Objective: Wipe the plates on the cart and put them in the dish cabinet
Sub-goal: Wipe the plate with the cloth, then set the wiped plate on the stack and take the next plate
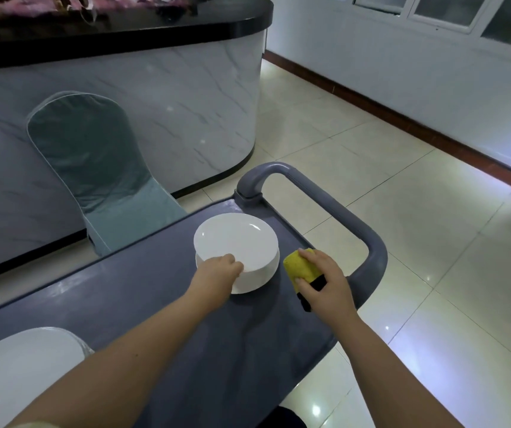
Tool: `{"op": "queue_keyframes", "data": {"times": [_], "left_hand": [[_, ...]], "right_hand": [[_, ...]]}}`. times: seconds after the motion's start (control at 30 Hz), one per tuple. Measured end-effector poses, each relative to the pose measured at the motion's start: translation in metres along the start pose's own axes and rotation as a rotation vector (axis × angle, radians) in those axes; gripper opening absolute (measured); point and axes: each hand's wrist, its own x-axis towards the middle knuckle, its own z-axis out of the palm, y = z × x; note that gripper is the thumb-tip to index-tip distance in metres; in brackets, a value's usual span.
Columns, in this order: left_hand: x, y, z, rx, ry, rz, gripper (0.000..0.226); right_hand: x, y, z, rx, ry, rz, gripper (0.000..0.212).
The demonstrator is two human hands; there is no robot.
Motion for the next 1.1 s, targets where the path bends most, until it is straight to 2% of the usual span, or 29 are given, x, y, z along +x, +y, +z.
{"op": "queue_keyframes", "data": {"times": [0.17,0.3,0.4,0.6,0.73,0.83,0.9,0.93,1.0,1.1], "left_hand": [[-0.014,0.012,0.034,-0.091,0.014,0.010,0.043],[-0.021,0.012,0.045,-0.276,0.127,-0.059,0.021],[-0.039,0.011,0.023,-0.273,0.259,-0.189,0.022],[-0.137,-0.025,-0.021,-0.298,0.477,-0.730,0.029],[-0.228,-0.031,-0.044,-0.383,0.621,-1.186,0.021],[-0.285,-0.013,-0.045,-0.480,0.898,-1.466,0.022],[-0.307,0.003,-0.037,-0.578,1.102,-1.663,0.027],[-0.314,0.009,-0.032,-0.625,1.153,-1.755,0.030],[-0.322,0.013,-0.021,-0.726,1.141,-1.880,0.034],[-0.325,0.004,-0.021,-0.780,0.892,-1.948,0.041]], "right_hand": [[0.005,0.005,0.009,-0.045,-0.067,-0.025,0.060],[0.009,0.006,0.022,-0.084,-0.162,-0.070,0.059],[0.013,-0.001,0.041,-0.072,-0.278,-0.111,0.057],[0.011,-0.031,0.113,-0.091,-0.615,-0.304,0.058],[0.001,-0.047,0.168,-0.187,-0.904,-0.502,0.058],[-0.007,-0.052,0.205,-0.311,-1.107,-0.626,0.059],[-0.015,-0.057,0.222,-0.357,-1.180,-0.691,0.059],[-0.019,-0.060,0.228,-0.376,-1.203,-0.733,0.058],[-0.028,-0.064,0.237,-0.417,-1.247,-0.797,0.058],[-0.036,-0.065,0.245,-0.441,-1.268,-0.869,0.057]]}}
